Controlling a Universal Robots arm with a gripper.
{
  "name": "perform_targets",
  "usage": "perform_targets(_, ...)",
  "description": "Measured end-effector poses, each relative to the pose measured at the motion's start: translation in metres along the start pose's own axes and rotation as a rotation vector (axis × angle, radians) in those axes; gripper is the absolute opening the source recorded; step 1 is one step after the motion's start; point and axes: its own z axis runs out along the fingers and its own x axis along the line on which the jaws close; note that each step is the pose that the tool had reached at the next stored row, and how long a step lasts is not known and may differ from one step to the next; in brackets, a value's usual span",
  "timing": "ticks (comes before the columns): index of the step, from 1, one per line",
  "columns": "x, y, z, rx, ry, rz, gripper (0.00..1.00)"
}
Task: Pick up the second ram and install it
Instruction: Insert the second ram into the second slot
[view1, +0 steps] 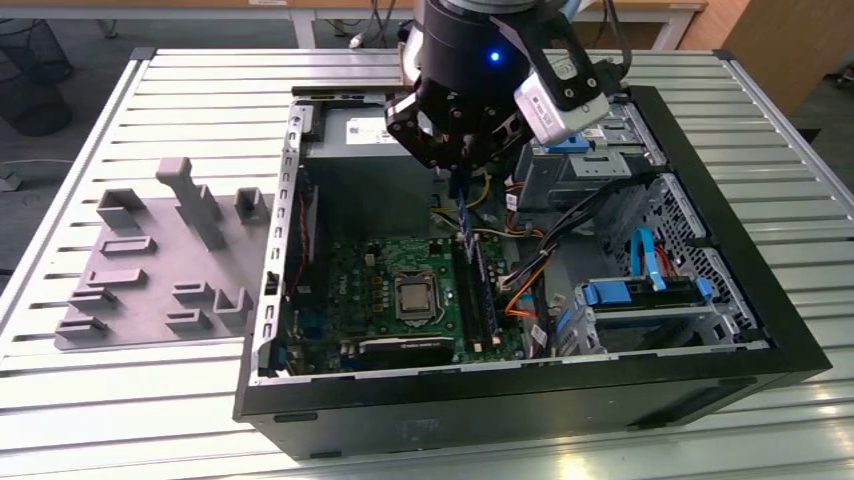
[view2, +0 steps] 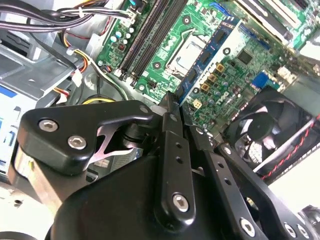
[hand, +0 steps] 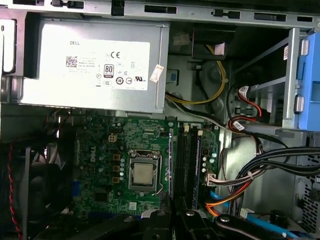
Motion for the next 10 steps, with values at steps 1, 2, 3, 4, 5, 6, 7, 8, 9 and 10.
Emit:
perform_targets(1,-0.0003,0.0000,0.0010,0.0007,0.0000,-0.004,0.14)
perform_targets(2,-0.0004,0.0000,0.0020,0.0019,0.0001,-0.005,0.14)
perform_targets(3,-0.0004,0.0001,0.0028,0.0042,0.0002,-0.005,0.14)
perform_targets(4,-0.0004,0.0001,0.0039,0.0070,0.0002,-0.005,0.14)
perform_targets(5,-0.0005,0.0001,0.0050,0.0098,0.0002,-0.005,0.14)
perform_targets(6,-0.0005,0.0001,0.0062,0.0120,0.0001,-0.005,0.14)
perform_targets(7,-0.0005,0.0001,0.0081,0.0126,0.0002,-0.005,0.14)
perform_targets(8,-0.0005,0.0001,0.0099,0.0127,0.0002,-0.005,0.14)
perform_targets(9,-0.0005,0.0002,0.0117,0.0127,0.0001,-0.003,0.14)
perform_targets(10,-0.0005,0.0002,0.0135,0.0127,0.0001,-0.001,0.14)
